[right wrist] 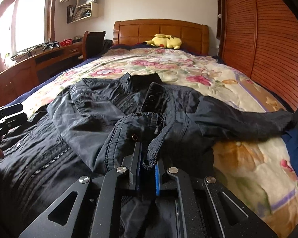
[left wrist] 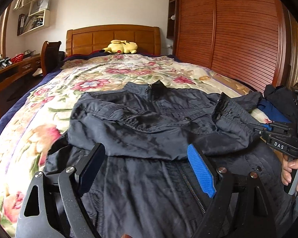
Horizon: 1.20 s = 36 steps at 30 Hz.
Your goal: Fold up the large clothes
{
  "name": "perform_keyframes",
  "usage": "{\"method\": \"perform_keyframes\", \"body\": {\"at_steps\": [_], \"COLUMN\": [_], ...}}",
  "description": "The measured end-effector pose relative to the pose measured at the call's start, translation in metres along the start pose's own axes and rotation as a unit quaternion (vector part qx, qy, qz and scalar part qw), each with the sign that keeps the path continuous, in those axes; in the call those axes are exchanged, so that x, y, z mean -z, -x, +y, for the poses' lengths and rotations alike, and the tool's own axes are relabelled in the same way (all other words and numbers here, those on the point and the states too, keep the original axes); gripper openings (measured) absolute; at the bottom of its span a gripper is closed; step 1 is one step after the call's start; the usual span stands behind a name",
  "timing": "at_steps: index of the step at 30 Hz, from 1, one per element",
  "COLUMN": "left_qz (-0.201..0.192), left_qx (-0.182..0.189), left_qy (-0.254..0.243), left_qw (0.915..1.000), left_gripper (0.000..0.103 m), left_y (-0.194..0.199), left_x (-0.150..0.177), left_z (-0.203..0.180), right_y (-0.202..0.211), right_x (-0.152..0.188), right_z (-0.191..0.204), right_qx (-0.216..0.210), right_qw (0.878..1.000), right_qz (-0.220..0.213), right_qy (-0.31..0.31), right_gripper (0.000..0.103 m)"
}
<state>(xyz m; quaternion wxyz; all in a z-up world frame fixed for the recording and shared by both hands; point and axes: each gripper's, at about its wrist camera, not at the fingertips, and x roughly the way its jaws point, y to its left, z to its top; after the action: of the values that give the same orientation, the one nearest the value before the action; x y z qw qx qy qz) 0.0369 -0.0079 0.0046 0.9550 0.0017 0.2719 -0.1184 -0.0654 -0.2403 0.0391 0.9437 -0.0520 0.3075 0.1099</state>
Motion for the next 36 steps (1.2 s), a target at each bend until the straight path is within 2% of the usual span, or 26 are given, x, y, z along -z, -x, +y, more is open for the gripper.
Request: {"method": "perform_keyframes", "body": {"at_steps": [2, 3, 5, 6, 10, 15, 23, 28, 36], "left_qz": [0.001, 0.001, 0.003, 0.004, 0.011, 0.018, 0.020, 0.020, 0.020], "left_qx": [0.002, 0.002, 0.003, 0.003, 0.004, 0.003, 0.004, 0.008, 0.011], "left_qy": [-0.004, -0.006, -0.009, -0.010, -0.014, -0.023, -0.026, -0.023, -0.024], "left_qw": [1.0000, 1.0000, 0.9999, 0.9999, 0.9998, 0.9996, 0.9995, 0.9995, 0.9994], "left_gripper": [0.085, 0.085, 0.085, 0.085, 0.085, 0.085, 0.085, 0.085, 0.085], "left_y": [-0.001, -0.002, -0.004, -0.005, -0.009, -0.014, -0.016, -0.016, -0.016], "left_x": [0.000, -0.001, 0.000, 0.001, 0.002, 0.006, 0.009, 0.010, 0.011], "left_z": [-0.005, -0.007, -0.011, -0.013, -0.019, -0.024, -0.026, -0.025, -0.025], "right_y": [0.003, 0.006, 0.008, 0.011, 0.014, 0.003, -0.028, -0.035, -0.030], "right_x": [0.001, 0.001, 0.000, 0.000, 0.001, 0.002, 0.005, 0.004, 0.007], "right_z": [-0.007, -0.010, -0.016, -0.019, -0.021, -0.014, -0.010, -0.015, -0.026], "right_qx": [0.013, 0.025, 0.035, 0.034, 0.013, 0.000, -0.011, 0.019, 0.014], "right_qw": [1.000, 1.000, 0.999, 0.999, 0.999, 1.000, 0.999, 0.997, 0.997], "right_qz": [-0.001, -0.004, -0.012, -0.016, -0.021, -0.010, 0.051, 0.072, 0.074], "right_qy": [-0.001, -0.002, -0.006, -0.011, -0.028, -0.018, 0.008, 0.016, 0.001], "right_gripper": [0.032, 0.036, 0.057, 0.058, 0.058, 0.058, 0.058, 0.058, 0.058]}}
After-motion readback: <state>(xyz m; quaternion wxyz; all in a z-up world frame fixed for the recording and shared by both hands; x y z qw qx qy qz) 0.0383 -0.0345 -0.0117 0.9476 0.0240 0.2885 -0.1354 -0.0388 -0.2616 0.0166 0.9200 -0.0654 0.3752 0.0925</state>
